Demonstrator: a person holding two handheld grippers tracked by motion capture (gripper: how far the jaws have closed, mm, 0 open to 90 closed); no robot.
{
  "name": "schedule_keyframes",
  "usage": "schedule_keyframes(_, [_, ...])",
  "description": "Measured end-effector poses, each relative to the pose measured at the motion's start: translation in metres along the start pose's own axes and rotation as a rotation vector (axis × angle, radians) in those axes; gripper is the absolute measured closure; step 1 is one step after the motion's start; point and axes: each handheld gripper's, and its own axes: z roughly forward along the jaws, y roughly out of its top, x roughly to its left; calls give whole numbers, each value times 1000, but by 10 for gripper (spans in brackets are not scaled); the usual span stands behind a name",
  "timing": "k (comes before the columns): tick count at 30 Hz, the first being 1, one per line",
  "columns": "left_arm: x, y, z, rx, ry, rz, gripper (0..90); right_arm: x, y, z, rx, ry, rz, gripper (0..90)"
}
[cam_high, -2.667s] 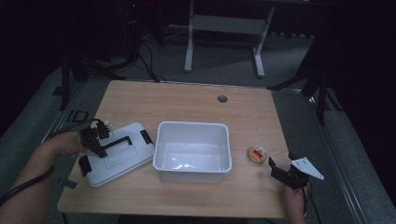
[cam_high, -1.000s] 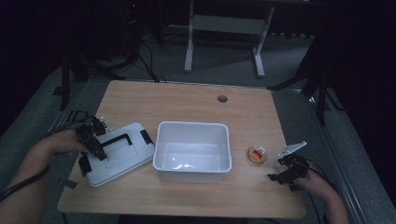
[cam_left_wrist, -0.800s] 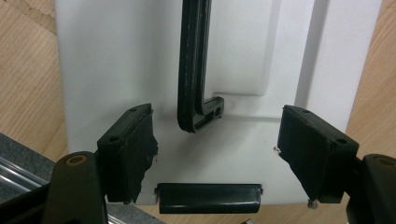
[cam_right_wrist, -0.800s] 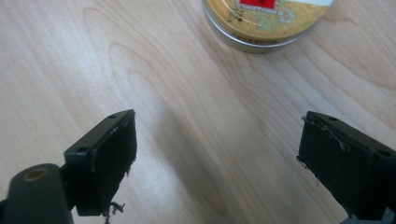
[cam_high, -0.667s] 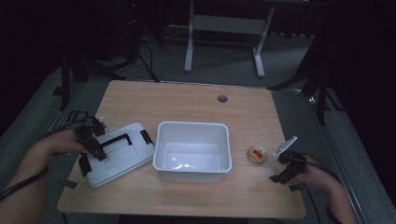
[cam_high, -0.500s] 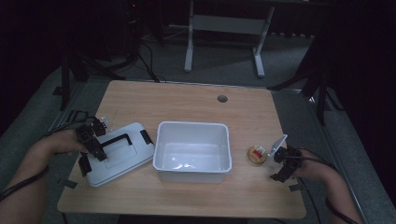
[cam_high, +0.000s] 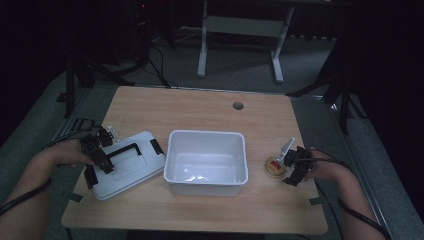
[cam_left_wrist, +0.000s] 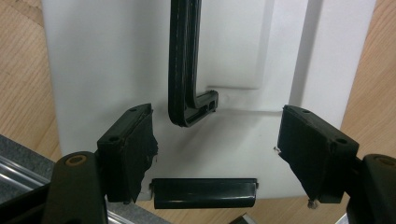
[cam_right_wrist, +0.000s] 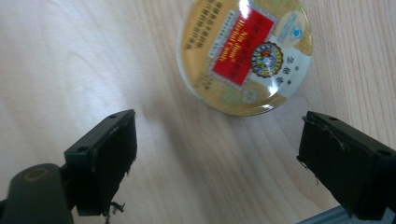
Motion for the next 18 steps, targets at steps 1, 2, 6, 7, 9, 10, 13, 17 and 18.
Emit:
schedule_keyframes(1, [0,0,0,1,-1,0,269,-2,1,2,13,3,0,112])
schedule_keyframes(2, [-1,1,0,1,0,2,268,-4,3,3,22,2,-6,112])
schedule_keyframes(6, [-1,2,0,-2,2,7,267,-11,8,8,36,18,-11,113])
schedule_keyframes(7, [-1,2,0,-1,-1,6,267,-12,10,9,41,21,-8,114])
schedule_keyframes(9, [-1,3,0,3,2,12,267,-14,15,10,34,27,-11,113])
schedule_keyframes(10, [-1,3,0,1,0,11,267,-14,17,11,32,29,-11,113])
schedule_keyframes(13, [-1,3,1,6,2,11,267,-15,24,15,38,33,-17,113])
schedule_keyframes(17, [-1,3,0,6,3,11,267,-17,29,20,38,35,-26,112])
schedule_keyframes(18, [-1,3,0,7,3,11,267,-17,29,21,39,34,-25,112])
